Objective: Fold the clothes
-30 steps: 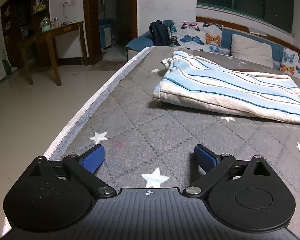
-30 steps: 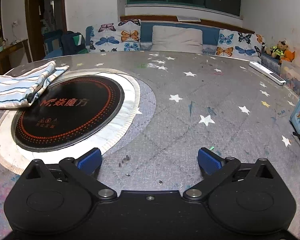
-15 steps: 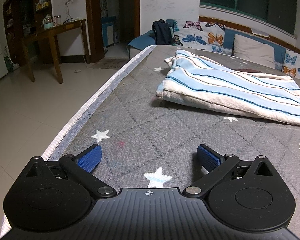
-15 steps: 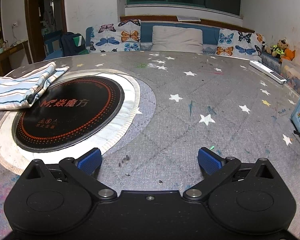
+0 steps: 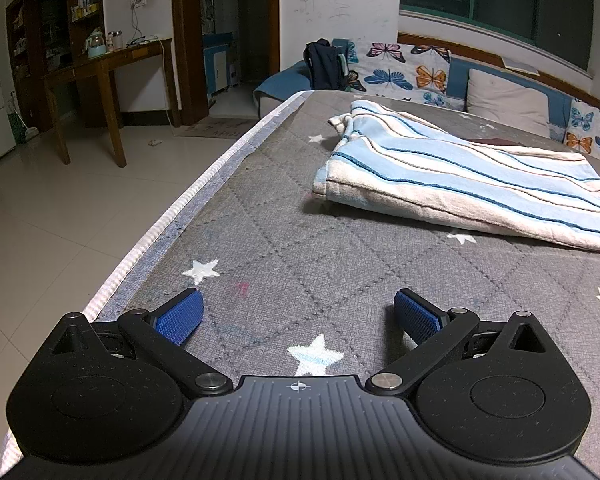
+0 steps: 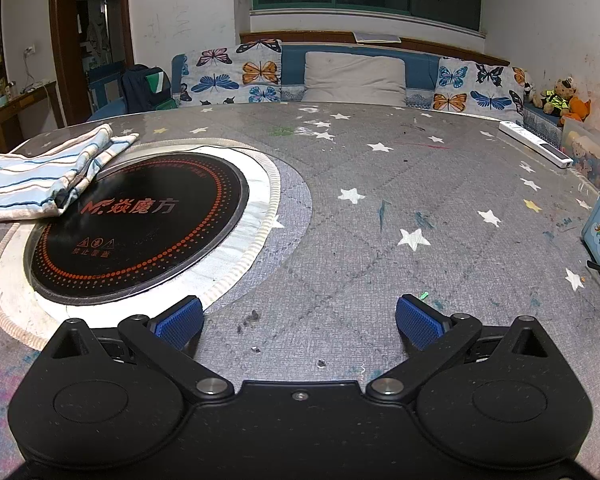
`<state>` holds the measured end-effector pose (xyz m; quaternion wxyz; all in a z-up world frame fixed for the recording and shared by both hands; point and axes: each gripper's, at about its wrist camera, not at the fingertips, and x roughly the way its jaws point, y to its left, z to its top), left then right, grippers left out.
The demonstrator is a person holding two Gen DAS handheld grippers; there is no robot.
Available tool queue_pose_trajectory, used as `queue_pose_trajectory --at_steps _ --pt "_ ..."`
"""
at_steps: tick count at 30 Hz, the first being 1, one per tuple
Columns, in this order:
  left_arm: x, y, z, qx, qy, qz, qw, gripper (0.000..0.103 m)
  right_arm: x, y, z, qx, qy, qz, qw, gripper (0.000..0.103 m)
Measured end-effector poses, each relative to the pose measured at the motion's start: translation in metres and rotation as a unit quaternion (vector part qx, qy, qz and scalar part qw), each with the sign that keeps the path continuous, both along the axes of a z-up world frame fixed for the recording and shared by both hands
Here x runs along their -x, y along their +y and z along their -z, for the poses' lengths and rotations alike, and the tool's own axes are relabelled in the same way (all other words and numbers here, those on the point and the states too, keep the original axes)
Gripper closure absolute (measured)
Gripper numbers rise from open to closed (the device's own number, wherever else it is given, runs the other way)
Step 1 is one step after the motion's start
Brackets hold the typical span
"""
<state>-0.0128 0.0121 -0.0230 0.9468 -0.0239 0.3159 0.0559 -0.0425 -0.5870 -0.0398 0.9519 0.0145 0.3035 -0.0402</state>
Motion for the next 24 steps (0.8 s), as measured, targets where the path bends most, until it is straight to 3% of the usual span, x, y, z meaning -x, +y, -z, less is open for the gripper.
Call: queue_pose_trajectory --at_steps 24 --pt "-0.0002 -0.0003 0.0006 0.0 0.0 0.0 1.0 0.001 0.0003 -0.0035 -0.0015 0.001 0.0 0.0 1.0 0.0"
